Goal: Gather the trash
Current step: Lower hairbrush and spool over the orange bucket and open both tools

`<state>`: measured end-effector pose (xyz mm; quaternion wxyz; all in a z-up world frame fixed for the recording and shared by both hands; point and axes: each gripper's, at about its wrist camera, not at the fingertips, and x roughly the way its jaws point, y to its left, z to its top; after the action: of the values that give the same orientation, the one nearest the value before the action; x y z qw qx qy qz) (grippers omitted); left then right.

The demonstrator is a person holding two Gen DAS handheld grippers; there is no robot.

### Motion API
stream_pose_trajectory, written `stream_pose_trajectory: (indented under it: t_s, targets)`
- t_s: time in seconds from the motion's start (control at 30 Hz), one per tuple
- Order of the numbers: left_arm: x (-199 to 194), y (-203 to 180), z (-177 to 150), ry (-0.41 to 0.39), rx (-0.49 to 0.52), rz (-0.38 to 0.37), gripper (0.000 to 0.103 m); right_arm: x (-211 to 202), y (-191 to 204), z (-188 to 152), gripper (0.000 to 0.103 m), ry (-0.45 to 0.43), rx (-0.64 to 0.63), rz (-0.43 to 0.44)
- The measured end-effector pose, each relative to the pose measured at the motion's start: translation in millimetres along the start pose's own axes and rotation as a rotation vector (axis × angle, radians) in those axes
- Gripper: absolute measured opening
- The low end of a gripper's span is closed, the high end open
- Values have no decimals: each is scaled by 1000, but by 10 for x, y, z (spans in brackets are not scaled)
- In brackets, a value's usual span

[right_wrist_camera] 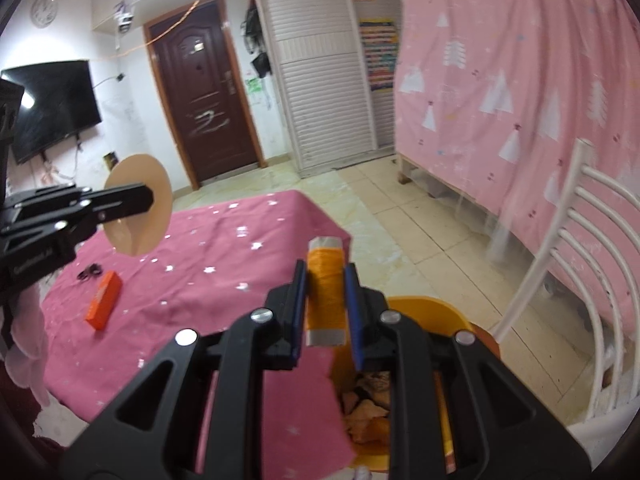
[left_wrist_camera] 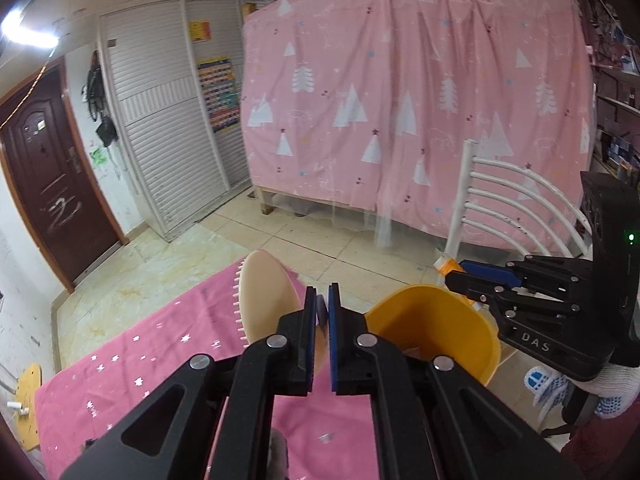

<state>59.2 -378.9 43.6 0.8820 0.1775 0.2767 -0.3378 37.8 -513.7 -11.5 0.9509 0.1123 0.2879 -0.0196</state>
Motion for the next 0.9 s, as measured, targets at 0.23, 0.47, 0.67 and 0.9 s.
stream_pose_trajectory:
  t_s: [0.23, 0.47, 0.67, 0.9]
  targets:
    - [301, -426, 134, 22, 30, -75, 0, 99, -406, -76, 18, 23, 86, -11]
    - [643, -645, 207, 52, 4, -165, 0, 267, -591, -162, 18, 67, 133, -1]
    - [821, -772, 197, 71, -5, -181, 0, 340, -736, -214, 19, 89, 170, -13]
    - [886, -806, 189, 80, -24, -188, 0, 348, -722, -226, 42, 85, 176, -16]
